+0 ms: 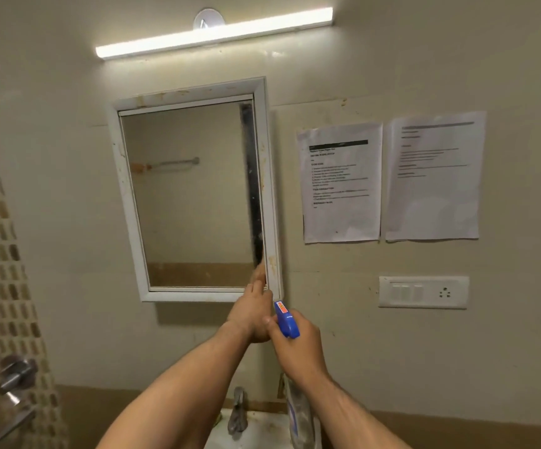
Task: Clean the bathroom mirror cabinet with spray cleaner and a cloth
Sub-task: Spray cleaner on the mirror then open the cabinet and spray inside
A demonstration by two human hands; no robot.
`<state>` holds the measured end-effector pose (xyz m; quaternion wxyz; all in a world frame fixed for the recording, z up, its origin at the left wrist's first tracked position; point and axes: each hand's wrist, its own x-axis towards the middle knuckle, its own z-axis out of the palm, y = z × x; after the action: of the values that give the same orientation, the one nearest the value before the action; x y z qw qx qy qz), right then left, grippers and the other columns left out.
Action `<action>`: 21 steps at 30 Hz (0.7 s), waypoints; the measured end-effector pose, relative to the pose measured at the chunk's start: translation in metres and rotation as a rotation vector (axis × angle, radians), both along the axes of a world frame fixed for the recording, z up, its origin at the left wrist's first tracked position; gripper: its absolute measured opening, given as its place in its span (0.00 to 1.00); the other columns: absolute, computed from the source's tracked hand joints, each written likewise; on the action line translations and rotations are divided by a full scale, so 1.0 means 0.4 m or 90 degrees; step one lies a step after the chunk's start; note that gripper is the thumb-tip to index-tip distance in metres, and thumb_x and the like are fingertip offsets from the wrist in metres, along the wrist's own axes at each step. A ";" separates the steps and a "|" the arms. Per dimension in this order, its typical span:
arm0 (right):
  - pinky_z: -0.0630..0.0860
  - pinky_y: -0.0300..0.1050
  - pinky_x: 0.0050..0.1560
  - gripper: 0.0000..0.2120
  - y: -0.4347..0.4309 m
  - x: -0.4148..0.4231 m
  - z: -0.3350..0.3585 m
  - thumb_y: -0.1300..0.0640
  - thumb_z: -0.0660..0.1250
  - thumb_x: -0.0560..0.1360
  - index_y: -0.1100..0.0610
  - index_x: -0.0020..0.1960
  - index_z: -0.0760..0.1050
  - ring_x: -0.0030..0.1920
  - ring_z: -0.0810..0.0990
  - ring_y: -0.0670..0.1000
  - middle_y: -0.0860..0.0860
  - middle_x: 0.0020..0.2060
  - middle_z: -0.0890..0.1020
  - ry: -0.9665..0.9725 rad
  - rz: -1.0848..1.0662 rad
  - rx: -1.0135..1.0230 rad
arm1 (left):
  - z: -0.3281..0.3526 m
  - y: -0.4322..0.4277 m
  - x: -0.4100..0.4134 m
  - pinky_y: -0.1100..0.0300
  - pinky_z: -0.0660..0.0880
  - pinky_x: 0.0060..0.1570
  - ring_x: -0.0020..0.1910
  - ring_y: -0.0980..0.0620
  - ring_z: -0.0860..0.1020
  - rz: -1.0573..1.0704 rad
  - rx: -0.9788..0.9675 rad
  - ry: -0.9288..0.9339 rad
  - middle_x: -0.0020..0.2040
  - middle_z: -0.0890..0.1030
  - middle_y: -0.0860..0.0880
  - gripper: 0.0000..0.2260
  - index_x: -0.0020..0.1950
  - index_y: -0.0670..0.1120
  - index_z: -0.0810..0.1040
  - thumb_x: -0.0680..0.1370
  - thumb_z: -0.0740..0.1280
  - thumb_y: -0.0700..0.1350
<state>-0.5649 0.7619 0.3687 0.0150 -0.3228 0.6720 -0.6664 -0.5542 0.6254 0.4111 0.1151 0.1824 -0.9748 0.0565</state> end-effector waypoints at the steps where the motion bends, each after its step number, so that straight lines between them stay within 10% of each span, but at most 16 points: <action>1: 0.75 0.32 0.37 0.05 -0.002 -0.015 0.002 0.51 0.74 0.77 0.47 0.45 0.78 0.36 0.80 0.42 0.47 0.37 0.82 -0.001 0.010 -0.006 | 0.008 0.000 -0.004 0.48 0.71 0.71 0.72 0.42 0.68 0.007 -0.005 0.025 0.79 0.60 0.42 0.22 0.67 0.46 0.75 0.78 0.64 0.56; 6: 0.73 0.34 0.33 0.09 -0.029 -0.045 0.012 0.50 0.74 0.76 0.51 0.40 0.78 0.31 0.73 0.42 0.50 0.34 0.81 -0.002 0.049 -0.029 | -0.015 -0.022 0.103 0.52 0.72 0.42 0.44 0.46 0.75 -0.029 0.014 0.313 0.50 0.77 0.53 0.08 0.53 0.52 0.71 0.77 0.62 0.53; 13: 0.71 0.34 0.32 0.12 -0.125 0.037 0.044 0.47 0.74 0.76 0.52 0.40 0.77 0.30 0.72 0.43 0.49 0.32 0.80 0.035 0.110 -0.016 | -0.035 -0.031 0.314 0.52 0.70 0.36 0.33 0.51 0.71 0.108 0.017 0.505 0.32 0.70 0.56 0.18 0.40 0.52 0.67 0.80 0.62 0.63; 17: 0.71 0.30 0.29 0.14 -0.188 0.130 0.074 0.44 0.70 0.79 0.50 0.39 0.75 0.28 0.71 0.39 0.45 0.30 0.74 0.027 0.177 -0.026 | -0.035 -0.059 0.452 0.56 0.70 0.35 0.37 0.50 0.75 0.179 0.035 0.526 0.37 0.73 0.55 0.16 0.45 0.51 0.69 0.79 0.63 0.63; 21: 0.69 0.29 0.27 0.15 -0.262 0.245 0.114 0.45 0.67 0.81 0.52 0.40 0.76 0.27 0.72 0.40 0.47 0.30 0.74 0.011 0.244 -0.044 | -0.008 -0.108 0.620 0.50 0.78 0.61 0.61 0.46 0.77 0.230 -0.052 0.484 0.65 0.76 0.44 0.25 0.72 0.43 0.68 0.81 0.67 0.56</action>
<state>-0.4667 0.6571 0.4141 0.1243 -0.4508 0.5751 -0.6713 -0.3062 0.5821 0.4079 0.4619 0.3533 -0.8124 0.0434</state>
